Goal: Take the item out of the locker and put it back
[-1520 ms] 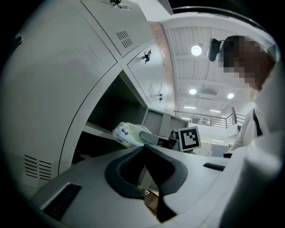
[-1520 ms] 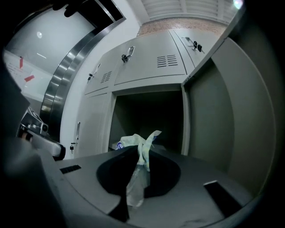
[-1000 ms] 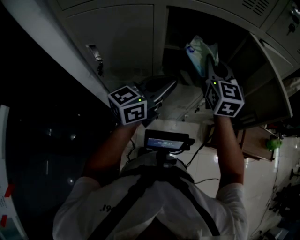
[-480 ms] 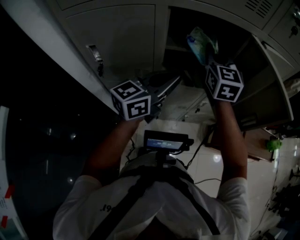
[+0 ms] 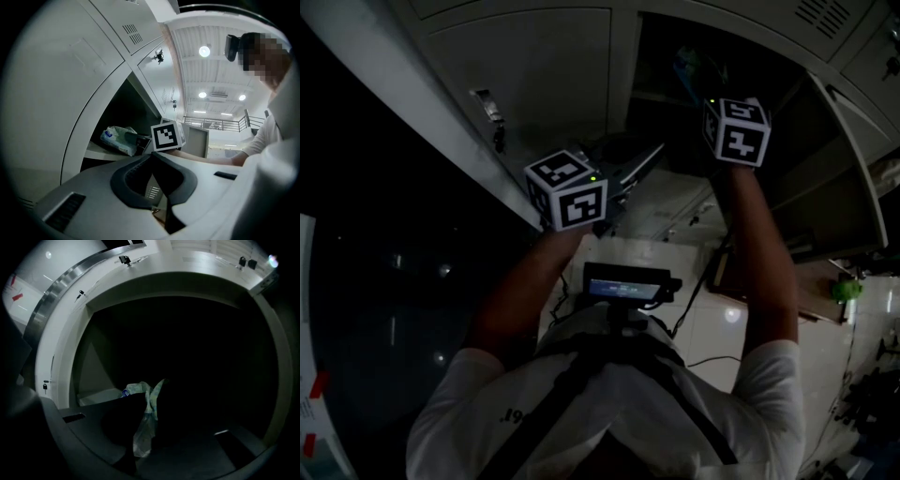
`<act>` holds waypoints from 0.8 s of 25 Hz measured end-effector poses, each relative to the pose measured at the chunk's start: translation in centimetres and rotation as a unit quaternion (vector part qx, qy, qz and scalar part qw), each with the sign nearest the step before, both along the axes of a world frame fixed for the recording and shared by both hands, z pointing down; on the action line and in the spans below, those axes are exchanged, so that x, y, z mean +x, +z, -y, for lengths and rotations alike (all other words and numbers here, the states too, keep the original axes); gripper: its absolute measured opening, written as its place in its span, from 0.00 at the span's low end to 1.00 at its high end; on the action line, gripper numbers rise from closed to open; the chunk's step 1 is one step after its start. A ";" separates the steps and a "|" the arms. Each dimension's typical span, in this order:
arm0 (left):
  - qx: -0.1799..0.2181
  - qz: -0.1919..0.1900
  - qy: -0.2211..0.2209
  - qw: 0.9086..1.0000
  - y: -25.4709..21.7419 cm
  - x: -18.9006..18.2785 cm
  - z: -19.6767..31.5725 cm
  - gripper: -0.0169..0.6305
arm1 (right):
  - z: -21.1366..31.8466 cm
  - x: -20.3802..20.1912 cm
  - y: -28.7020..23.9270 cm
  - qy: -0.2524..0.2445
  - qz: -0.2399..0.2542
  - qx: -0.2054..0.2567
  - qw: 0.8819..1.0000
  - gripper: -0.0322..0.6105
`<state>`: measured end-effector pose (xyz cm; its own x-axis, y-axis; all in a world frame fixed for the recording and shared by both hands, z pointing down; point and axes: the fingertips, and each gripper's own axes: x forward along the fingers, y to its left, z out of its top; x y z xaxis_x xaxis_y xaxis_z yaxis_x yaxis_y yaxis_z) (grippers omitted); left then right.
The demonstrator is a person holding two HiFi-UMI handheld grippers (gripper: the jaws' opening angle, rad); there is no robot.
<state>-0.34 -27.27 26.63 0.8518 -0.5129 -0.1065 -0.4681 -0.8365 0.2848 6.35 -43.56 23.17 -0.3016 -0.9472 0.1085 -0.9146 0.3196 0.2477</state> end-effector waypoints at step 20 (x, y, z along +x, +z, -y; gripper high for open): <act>-0.005 -0.005 -0.006 1.000 0.1 -0.9 1.5 0.03 | 5.1 -2.0 1.7 0.033 -0.048 -0.019 0.998 0.24</act>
<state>-1.21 -28.78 26.71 0.8445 -0.5240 -0.1104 -0.4749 -0.8281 0.2979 4.38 -48.69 24.88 -0.2253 -0.9592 0.1708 -0.9065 0.2706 0.3241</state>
